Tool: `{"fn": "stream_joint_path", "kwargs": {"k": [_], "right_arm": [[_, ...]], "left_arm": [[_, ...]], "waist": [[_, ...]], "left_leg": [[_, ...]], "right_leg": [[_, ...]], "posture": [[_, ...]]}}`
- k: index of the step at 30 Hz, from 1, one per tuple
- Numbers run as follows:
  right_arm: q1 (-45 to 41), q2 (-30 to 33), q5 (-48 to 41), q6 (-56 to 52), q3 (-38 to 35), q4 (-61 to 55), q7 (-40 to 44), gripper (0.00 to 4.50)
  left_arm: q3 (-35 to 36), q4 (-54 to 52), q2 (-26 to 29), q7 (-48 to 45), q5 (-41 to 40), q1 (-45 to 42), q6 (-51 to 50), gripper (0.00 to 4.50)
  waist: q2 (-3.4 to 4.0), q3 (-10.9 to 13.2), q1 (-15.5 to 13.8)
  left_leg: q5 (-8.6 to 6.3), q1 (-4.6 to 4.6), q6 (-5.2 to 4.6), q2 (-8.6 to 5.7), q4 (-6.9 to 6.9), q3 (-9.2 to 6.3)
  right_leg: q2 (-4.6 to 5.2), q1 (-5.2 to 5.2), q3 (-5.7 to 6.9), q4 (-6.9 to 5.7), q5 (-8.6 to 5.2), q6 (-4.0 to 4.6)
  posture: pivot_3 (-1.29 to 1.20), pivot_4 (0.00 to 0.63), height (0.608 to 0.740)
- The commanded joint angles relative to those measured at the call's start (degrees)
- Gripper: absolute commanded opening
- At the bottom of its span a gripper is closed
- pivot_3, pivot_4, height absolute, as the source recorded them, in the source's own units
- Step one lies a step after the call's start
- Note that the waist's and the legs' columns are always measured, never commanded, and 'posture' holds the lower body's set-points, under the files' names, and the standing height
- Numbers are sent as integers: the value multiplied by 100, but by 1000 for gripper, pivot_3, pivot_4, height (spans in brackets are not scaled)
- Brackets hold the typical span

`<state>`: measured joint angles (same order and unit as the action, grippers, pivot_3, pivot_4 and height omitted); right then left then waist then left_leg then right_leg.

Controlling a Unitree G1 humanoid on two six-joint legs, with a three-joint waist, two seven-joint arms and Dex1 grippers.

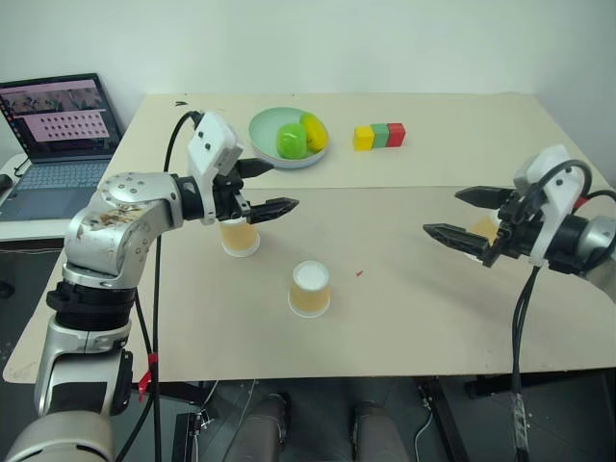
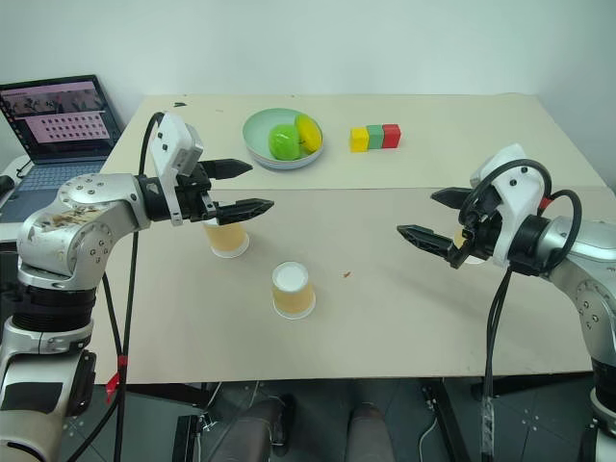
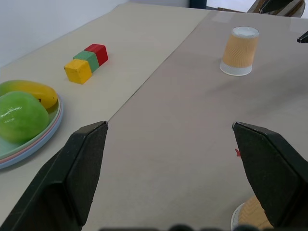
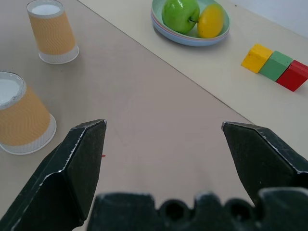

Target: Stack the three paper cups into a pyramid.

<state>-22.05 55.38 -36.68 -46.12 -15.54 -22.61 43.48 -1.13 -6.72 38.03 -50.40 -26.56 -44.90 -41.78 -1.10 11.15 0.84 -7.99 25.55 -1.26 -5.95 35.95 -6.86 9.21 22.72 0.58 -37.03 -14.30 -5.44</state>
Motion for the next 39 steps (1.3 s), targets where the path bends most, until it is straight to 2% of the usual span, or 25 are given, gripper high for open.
{"fn": "stream_joint_path", "kwargs": {"k": [1,4,8,16,20,25,30,35,39], "right_arm": [[114,-50,78,190,-267,-229,-132,4500],[283,-319,-42,77,-336,-537,-408,4500],[594,-347,72,49,-557,-544,-543,4500],[1243,-361,707,329,-1351,-124,-1010,4500],[1503,-498,423,141,-1485,-595,-995,4500],[1847,-592,-602,-448,-1475,-1747,-876,4500],[1788,-463,-876,-675,-1608,-1898,-1056,4500],[1787,-298,-1075,-768,-1670,-1910,-1040,4500],[1700,-176,-1423,-821,-1532,-1885,-873,4500]], "left_arm": [[34,-21,-48,-90,-47,-240,81,4407],[-45,-33,-71,-388,-442,-410,-443,4407],[-165,41,-121,-566,-595,-674,-810,4407],[-318,230,-256,-864,-586,-1165,-720,4407],[-341,222,-289,-1002,-624,-1220,-749,4407],[-454,756,-182,-1134,-212,-1329,-309,4407],[-477,856,-240,-1307,-271,-1436,-296,4407],[-591,478,2,-1826,-374,-1280,-314,4407],[-896,50,769,-2554,-155,-937,-151,4407]], "waist": [[0,0,-3],[-2,-1,-17],[-2,-1,-12],[-2,-2,-14],[-1,-2,23],[0,-3,33],[-1,-3,-20],[-1,-3,-28],[0,-3,39]], "left_leg": [[0,0,0,0,0,0],[0,0,0,1,1,-2],[-1,1,-2,-4,5,0],[0,-3,-4,-5,8,2],[0,-6,-4,-1,7,7],[0,-20,-4,7,5,15],[-4,-20,-13,1,17,14],[-7,-19,-17,0,15,15],[-8,-26,-20,4,5,31]], "right_leg": [[0,0,0,0,0,0],[-1,-1,2,0,0,0],[3,-3,1,-2,-1,-1],[3,-8,0,-6,-1,-1],[1,-7,-6,-8,0,-1],[-3,-13,-15,-10,0,0],[2,-26,-13,-4,-1,-3],[5,-26,-11,0,0,-2],[4,-22,-26,-1,-1,0]], "posture": [[0,150,740],[0,150,740],[0,150,740],[0,150,740],[0,150,740],[0,150,740],[0,150,740],[0,150,740],[0,150,740]]}}
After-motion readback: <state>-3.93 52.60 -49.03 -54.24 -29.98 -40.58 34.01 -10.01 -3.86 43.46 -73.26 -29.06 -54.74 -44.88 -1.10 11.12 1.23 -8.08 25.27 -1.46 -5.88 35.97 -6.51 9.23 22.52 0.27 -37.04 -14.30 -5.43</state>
